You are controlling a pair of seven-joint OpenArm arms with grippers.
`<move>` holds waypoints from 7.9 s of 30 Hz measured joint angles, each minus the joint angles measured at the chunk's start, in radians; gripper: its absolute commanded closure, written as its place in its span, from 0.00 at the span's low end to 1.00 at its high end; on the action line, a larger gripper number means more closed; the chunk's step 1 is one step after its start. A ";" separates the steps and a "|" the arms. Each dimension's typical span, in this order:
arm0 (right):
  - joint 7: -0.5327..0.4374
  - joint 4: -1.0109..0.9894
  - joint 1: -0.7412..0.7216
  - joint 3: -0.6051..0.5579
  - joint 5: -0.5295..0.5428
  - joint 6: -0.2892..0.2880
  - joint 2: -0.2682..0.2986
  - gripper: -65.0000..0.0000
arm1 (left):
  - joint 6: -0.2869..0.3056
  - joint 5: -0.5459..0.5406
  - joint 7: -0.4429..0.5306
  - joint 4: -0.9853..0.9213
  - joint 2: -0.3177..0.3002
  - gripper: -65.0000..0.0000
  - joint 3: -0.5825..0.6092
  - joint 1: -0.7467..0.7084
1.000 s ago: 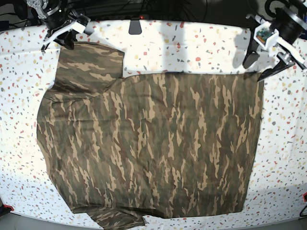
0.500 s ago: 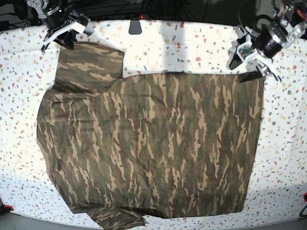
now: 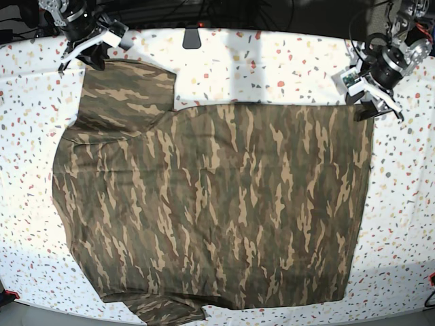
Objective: Fold the T-shirt properly
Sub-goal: 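Lower both grippers and pinch the two corners of the shoulder edge, then lift the held edge with both grippers and stretch it over the shirt, then pull the held edge back toward the arm bases, dragging the shirt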
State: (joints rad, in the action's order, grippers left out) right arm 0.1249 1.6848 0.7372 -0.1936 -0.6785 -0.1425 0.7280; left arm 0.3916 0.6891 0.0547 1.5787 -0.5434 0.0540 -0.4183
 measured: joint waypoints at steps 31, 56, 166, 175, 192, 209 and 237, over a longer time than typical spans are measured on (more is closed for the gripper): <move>0.011 0.010 0.000 0.000 0.001 0.159 0.000 1.00 | -0.026 0.003 0.021 -0.049 0.040 1.00 0.000 0.036; 0.188 0.028 -0.275 -0.004 0.282 0.165 -0.003 1.00 | -0.051 -0.065 -0.003 -0.054 0.098 1.00 0.000 0.204; -0.019 -0.763 -1.314 -0.003 0.547 -0.098 -0.426 1.00 | -0.290 -0.381 -0.013 -0.735 0.261 0.66 -0.002 0.789; -0.132 -0.763 -1.311 -0.003 0.470 -0.098 -0.426 0.48 | -0.289 -0.381 -0.032 -0.735 0.261 0.66 -0.002 0.789; 0.076 -0.762 -1.374 -0.003 0.738 -0.043 -0.427 0.43 | -0.300 -0.725 -0.205 -0.701 0.261 0.66 -0.002 0.787; 0.082 -0.763 -1.155 0.123 0.769 -0.042 -0.424 0.43 | -0.288 -0.787 -0.223 -0.504 0.405 0.66 -0.003 0.612; 0.135 -0.544 -0.845 0.212 0.818 -0.133 -0.349 0.43 | -0.254 -0.819 -0.549 -0.456 0.368 0.66 -0.003 0.607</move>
State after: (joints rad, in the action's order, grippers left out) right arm 0.2596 1.1404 -0.1074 0.0189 0.1390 -0.2752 0.3794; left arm 0.1375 -0.1299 -0.4946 1.1229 -0.1753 0.0513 0.1890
